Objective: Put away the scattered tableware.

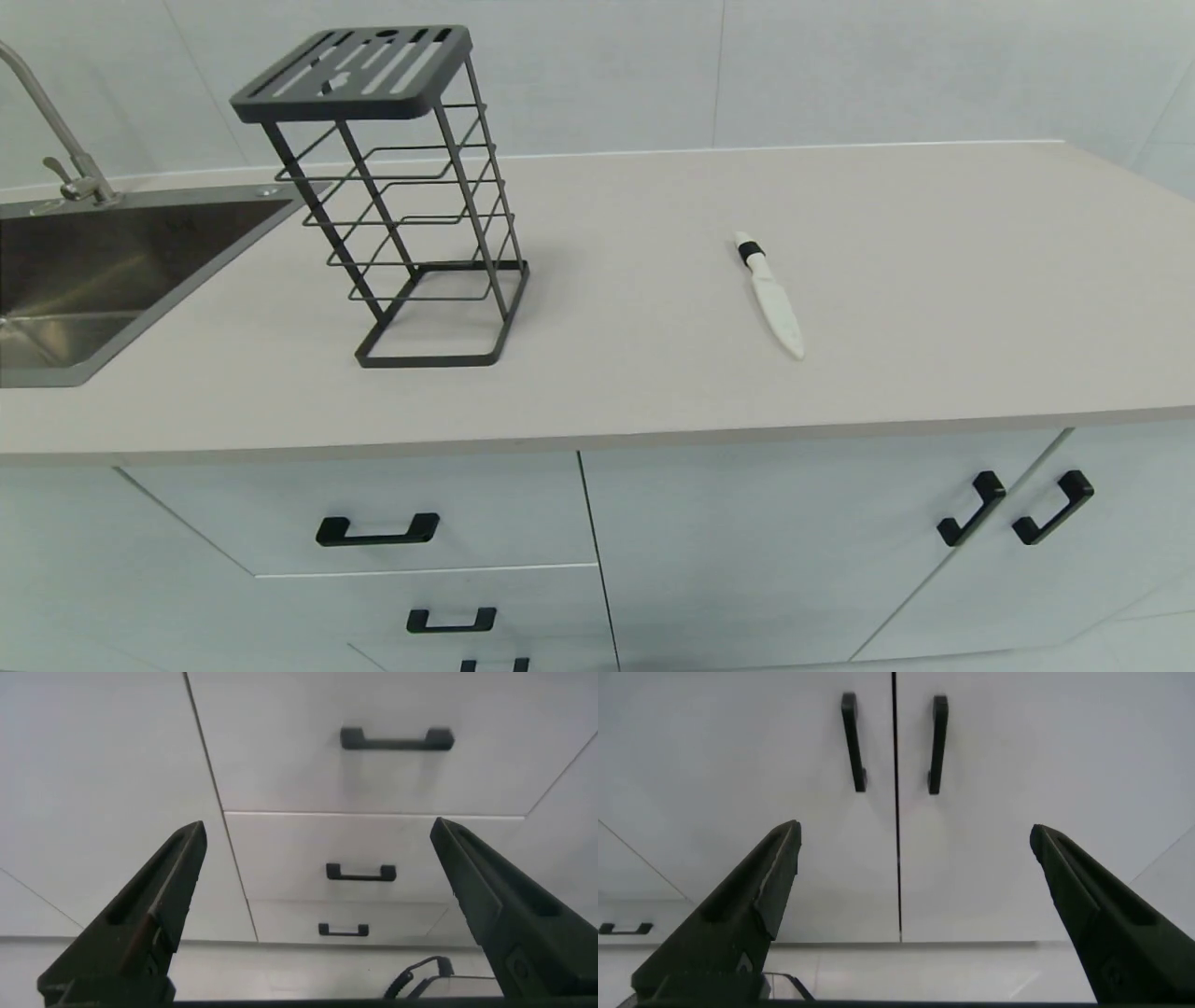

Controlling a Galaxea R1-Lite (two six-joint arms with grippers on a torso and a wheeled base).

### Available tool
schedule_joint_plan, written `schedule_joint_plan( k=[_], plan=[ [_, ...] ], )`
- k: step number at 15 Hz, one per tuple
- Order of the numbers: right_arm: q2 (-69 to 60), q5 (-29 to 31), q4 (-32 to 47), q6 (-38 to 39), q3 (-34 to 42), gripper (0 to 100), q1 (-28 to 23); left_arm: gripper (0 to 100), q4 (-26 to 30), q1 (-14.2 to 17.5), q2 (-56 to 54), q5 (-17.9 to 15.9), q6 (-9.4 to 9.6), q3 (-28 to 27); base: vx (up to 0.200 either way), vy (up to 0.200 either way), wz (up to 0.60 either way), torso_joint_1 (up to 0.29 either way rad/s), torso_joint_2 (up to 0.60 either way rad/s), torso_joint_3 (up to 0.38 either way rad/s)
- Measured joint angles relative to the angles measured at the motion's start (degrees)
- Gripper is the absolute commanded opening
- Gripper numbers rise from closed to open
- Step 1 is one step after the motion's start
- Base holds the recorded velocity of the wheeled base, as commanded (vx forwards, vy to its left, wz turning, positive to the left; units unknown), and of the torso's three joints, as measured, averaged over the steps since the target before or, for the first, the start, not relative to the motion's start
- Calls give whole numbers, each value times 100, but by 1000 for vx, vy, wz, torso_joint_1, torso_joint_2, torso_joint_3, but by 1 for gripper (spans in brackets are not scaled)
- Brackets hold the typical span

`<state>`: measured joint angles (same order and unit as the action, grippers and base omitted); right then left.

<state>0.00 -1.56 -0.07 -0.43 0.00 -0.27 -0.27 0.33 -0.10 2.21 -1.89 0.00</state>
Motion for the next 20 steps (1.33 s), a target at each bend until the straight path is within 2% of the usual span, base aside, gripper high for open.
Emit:
schedule_joint_plan(
  k=[3,6,20],
  plan=[
    [-2,0,0,0,0,100,2,100,-5,0,0,4,0,-5,0,0,0,129,-481,-222],
    [-2,1,0,0,0,100,0,100,6,0,0,4,-2,0,0,0,0,401,-479,-237],
    [-5,1,0,0,0,100,2,100,16,-2,2,6,-7,0,0,0,0,293,-548,-266]
  ],
)
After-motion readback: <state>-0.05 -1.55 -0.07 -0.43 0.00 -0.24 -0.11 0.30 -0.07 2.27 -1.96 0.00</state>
